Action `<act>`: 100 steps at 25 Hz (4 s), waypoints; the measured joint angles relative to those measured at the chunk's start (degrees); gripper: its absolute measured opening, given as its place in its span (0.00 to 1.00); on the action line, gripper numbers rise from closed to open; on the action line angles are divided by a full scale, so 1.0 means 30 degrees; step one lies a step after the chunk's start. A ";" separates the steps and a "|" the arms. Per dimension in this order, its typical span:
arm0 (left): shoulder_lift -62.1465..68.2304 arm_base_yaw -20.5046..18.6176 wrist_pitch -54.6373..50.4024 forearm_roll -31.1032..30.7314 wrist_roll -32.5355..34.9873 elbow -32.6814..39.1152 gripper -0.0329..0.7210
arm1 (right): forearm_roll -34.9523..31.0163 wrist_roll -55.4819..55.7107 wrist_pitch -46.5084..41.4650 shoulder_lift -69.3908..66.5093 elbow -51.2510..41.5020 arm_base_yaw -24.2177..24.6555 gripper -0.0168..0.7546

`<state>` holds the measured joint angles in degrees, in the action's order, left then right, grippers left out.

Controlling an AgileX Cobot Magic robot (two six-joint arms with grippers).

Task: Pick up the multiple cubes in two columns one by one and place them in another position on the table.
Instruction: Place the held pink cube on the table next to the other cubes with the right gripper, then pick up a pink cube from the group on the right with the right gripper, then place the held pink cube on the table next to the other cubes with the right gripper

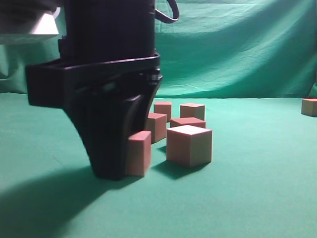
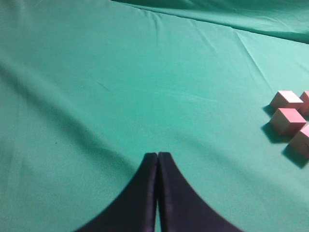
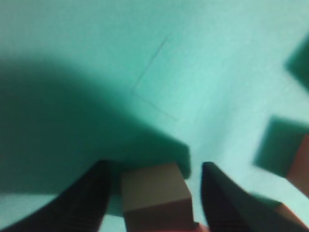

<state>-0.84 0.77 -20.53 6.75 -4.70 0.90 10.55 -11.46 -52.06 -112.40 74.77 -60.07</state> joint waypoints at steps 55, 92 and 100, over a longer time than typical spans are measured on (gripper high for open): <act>0.0000 0.0000 0.0000 0.0000 0.0000 0.0000 0.04 | -0.2242 0.3585 -0.3601 -0.3507 0.9626 1.9960 0.72; 0.0000 0.0000 0.0000 0.0000 0.0000 0.0000 0.04 | -0.2642 0.4830 -0.6349 0.2650 0.9582 1.2582 0.36; 0.0000 0.0000 0.0000 0.0000 0.0000 0.0000 0.04 | -0.2666 0.5283 -0.6113 0.2861 0.6823 0.5745 0.36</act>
<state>-0.84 0.77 -20.53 6.75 -4.70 0.90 2.56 4.39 -70.40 -103.82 95.24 -42.83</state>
